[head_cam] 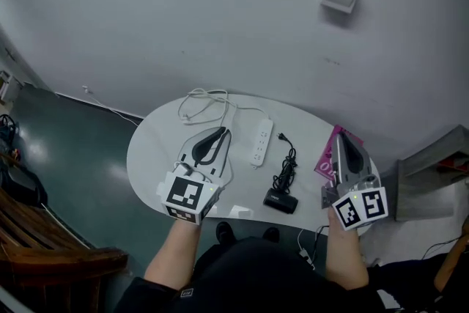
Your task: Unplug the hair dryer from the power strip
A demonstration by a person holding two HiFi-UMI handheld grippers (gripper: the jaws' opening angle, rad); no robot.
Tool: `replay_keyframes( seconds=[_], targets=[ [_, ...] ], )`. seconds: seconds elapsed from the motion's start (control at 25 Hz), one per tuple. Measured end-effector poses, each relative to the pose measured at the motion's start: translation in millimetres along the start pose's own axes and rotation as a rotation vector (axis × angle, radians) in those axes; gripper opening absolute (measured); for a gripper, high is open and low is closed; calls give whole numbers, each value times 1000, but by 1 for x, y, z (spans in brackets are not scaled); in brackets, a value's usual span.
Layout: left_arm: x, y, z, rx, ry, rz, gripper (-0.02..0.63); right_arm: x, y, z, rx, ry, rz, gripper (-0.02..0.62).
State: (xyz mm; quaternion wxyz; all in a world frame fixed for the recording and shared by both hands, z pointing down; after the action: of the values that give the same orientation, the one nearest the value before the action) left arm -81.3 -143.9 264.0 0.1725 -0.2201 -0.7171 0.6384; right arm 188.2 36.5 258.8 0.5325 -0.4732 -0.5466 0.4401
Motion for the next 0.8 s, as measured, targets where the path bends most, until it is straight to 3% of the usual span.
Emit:
replay_keyframes(
  seconds=[0.16,0.44,0.6,0.8],
  targets=[
    [5,-13,3,30,-25,-12,34,-3,-8,17,1,52,21,34],
    [13,-31,23,62,31,36,34,8,-10,0,-4,2,39,34],
    [5,-26,25,52,41,37,32,8,-13,-7,-12,-7,51,34],
    [-9,-14,15,15,-10,27,32,-2,-10,-15,32,9,59,34]
  ],
)
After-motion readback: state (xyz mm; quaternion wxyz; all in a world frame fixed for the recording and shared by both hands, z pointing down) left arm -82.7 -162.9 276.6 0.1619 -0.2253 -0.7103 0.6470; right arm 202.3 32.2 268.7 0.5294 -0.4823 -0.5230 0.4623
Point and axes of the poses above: the fingertips, and each gripper's own axes: x backward along the fingers, z to its left, y out of its top, the point moved 9 cm from there along x, backward along the fingers, and after that the axes turned 5 degrees about y, right-handed, at the moved point
